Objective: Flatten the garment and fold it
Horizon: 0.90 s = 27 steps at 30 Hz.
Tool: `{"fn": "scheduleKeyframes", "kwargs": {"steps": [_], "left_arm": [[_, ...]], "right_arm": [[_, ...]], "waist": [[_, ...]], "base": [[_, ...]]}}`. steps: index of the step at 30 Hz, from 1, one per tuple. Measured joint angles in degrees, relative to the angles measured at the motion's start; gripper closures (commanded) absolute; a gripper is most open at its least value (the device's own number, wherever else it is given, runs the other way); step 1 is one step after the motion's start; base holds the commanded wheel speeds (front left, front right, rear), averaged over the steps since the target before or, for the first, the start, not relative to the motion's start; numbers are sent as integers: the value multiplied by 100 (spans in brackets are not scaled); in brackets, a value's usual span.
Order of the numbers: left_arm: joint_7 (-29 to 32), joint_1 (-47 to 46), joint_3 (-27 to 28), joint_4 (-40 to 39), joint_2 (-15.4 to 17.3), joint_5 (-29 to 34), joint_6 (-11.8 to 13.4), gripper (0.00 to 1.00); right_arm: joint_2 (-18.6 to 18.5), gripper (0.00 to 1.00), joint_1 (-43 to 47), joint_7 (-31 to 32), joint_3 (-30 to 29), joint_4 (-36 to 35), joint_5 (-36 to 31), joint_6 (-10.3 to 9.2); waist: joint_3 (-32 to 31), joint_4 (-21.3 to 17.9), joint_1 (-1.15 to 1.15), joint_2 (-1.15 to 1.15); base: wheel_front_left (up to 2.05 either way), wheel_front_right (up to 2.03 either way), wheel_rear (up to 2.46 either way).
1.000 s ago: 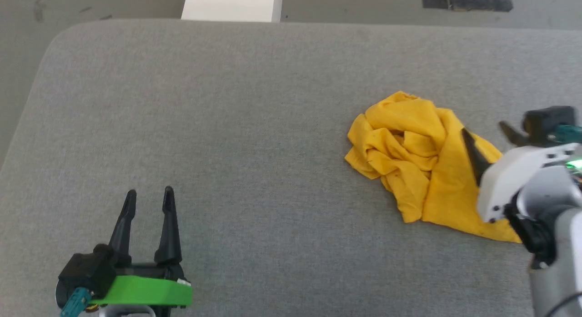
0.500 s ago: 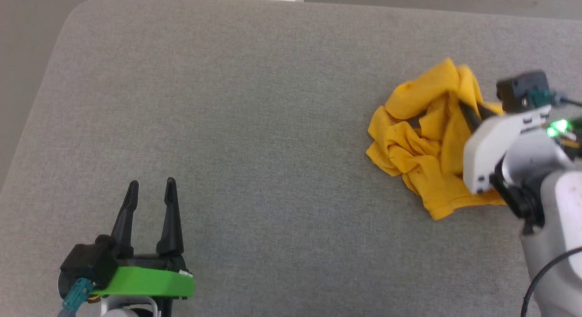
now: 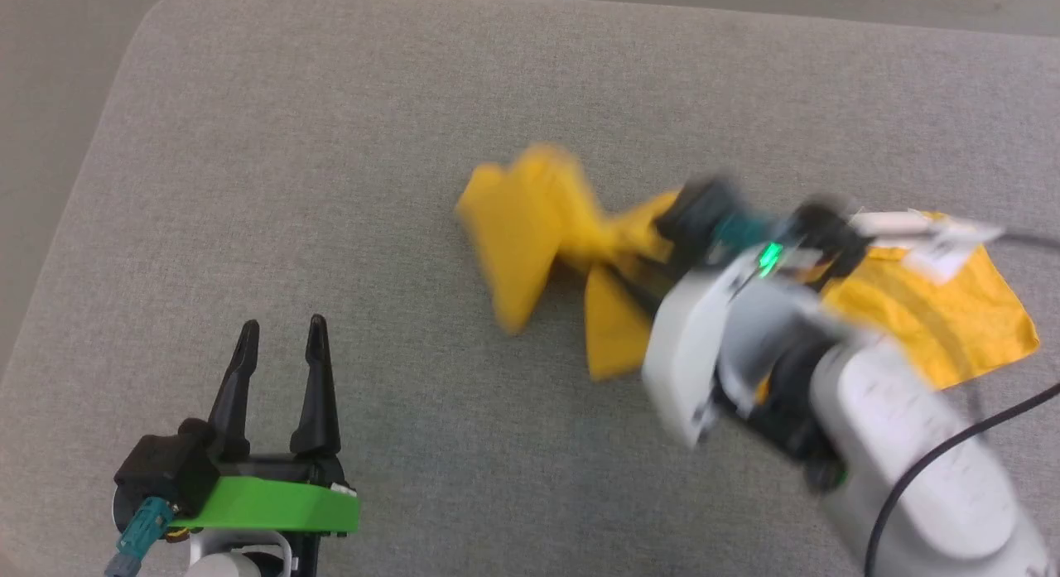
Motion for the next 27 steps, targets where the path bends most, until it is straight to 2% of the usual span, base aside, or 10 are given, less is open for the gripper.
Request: {"fn": "scheduleKeyframes", "kwargs": {"steps": [3, 4, 5, 6, 11, 14, 19, 23, 27], "left_arm": [[0, 0, 22, 19, 0, -11, 0, 0], [0, 0, 30, 24, 0, -11, 0, 0], [0, -1, 32, 31, 0, -10, 0, 0], [0, -1, 27, 35, 0, -10, 0, 0], [0, -3, 15, 42, 0, -5, 0, 0], [0, -2, 12, 43, 0, 29, 0, 0], [0, 34, 42, 18, 0, 47, 0, 0], [0, 140, 53, -31, 0, 90, 0, 0], [0, 234, 83, -108, 0, 142, 0, 0]], "right_arm": [[-10, 100, 330, -24, 331, 77, 404, -1], [-11, 65, 385, -58, 385, 109, 472, -1], [-32, 25, 414, -114, 459, 144, 504, -1], [-46, 0, 414, -205, 478, 179, 506, -1], [2, 0, 340, -870, 167, 233, 497, -1], [151, 0, 319, -1303, -330, 175, 458, -1], [337, 0, 583, -2178, -1545, -169, -436, -1], [666, 0, 1417, -2741, -2698, -538, -1196, -2], [927, 0, 2424, -3165, -3611, -968, -1657, -1]], "waist": [[-1, -8, 0, 0], [-3, -16, 0, 0], [-5, -26, 0, 0], [-9, -37, 0, 0], [-64, -94, 0, 0], [-133, -125, 0, 0], [-294, -186, 0, 0], [-416, -242, 0, 0], [-503, -299, 0, 0]], "base": [[0, 0, 0], [0, 0, 0], [0, 0, 0], [0, 0, 0], [0, 0, 0], [0, 0, 0], [0, 0, 0], [0, 0, 0], [0, 0, 0]]}}
